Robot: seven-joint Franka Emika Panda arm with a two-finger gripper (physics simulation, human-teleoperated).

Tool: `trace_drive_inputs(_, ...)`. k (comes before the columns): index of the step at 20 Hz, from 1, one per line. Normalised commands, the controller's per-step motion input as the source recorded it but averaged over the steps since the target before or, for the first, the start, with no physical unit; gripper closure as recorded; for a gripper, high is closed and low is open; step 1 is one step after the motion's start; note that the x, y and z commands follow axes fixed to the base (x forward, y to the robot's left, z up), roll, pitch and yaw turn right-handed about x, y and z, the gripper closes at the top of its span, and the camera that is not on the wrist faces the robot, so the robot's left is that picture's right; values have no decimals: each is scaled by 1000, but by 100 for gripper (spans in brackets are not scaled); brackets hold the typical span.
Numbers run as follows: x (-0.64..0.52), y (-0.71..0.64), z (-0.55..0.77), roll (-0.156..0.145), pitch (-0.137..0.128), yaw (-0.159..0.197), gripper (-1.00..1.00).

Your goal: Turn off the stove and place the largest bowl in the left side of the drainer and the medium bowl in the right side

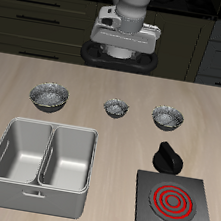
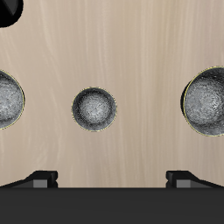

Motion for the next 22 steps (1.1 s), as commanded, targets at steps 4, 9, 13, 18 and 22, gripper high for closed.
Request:
trace_drive_inputs(4, 220, 251, -99, 18, 30, 14, -100)
trace_drive_inputs(9, 356, 305, 102, 15, -2, -9, -100)
trace_drive_inputs(13, 196, 102, 67, 2, 0, 6, -100)
trace_drive_inputs(18, 509, 293, 43, -4, 6, 13, -100)
trace_drive_inputs(22, 337, 27, 2, -34, 54, -15, -100)
